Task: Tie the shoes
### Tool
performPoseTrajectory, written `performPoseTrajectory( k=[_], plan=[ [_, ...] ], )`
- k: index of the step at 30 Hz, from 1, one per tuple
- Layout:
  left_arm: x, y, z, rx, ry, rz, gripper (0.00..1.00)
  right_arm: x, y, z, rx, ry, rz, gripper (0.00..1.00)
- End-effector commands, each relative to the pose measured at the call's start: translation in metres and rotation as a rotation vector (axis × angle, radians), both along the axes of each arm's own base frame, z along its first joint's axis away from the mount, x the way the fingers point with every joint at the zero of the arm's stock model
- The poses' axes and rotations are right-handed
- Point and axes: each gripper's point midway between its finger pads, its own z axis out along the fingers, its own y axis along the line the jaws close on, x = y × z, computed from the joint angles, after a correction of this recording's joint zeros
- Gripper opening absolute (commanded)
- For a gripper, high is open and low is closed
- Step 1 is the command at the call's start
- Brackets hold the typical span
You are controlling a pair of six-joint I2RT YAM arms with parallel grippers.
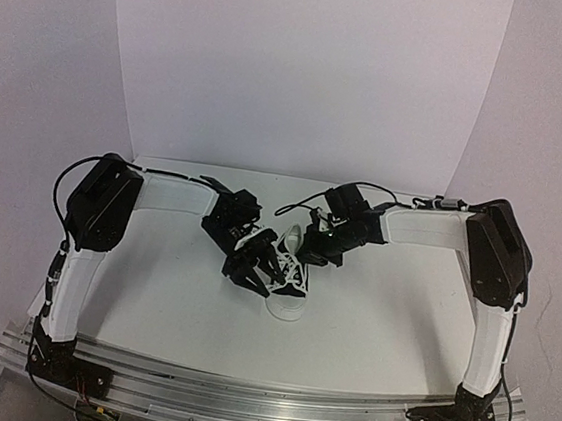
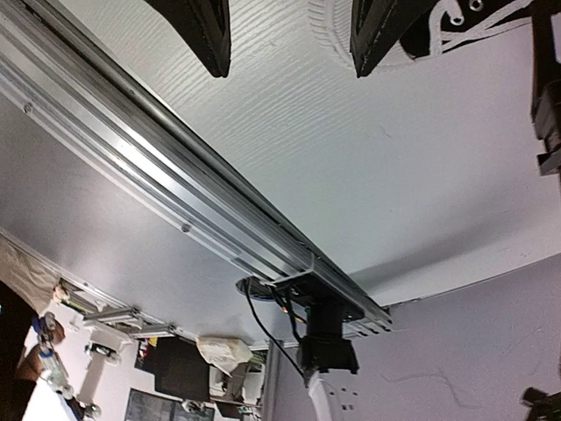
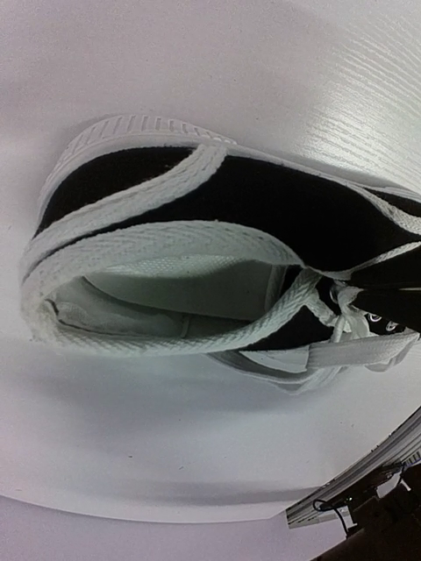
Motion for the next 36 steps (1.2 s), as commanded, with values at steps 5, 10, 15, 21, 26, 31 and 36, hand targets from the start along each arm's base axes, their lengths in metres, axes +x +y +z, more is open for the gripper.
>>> performPoseTrajectory(
  k=[5, 10, 15, 21, 26, 31, 36],
  plan=[
    [-0.024, 0.028, 0.002, 0.040, -0.199, -0.053, 0.45, 0.003, -0.003, 0.003, 0.013, 0.001, -0.015, 0.00],
    [-0.027, 0.051, 0.000, 0.077, -0.251, -0.017, 0.44, 0.004, -0.003, 0.003, 0.014, 0.001, -0.017, 0.00],
    [0.031, 0.061, 0.003, 0.095, -0.233, 0.240, 0.54, 0.004, -0.003, 0.002, 0.015, 0.001, -0.013, 0.00],
    [0.111, 0.039, -0.023, 0.164, -0.285, 0.537, 0.69, 0.004, -0.003, 0.005, 0.016, -0.006, -0.015, 0.00],
    [0.120, 0.023, -0.039, 0.227, -0.211, 0.601, 0.90, 0.005, -0.003, 0.005, 0.015, -0.010, -0.015, 0.00],
    [0.132, 0.009, -0.050, 0.232, -0.207, 0.647, 0.88, 0.005, -0.002, 0.005, 0.018, -0.009, -0.010, 0.00],
    [0.145, 0.012, -0.059, 0.250, -0.220, 0.657, 0.86, 0.006, -0.002, 0.008, 0.018, -0.019, -0.012, 0.00]
  ],
)
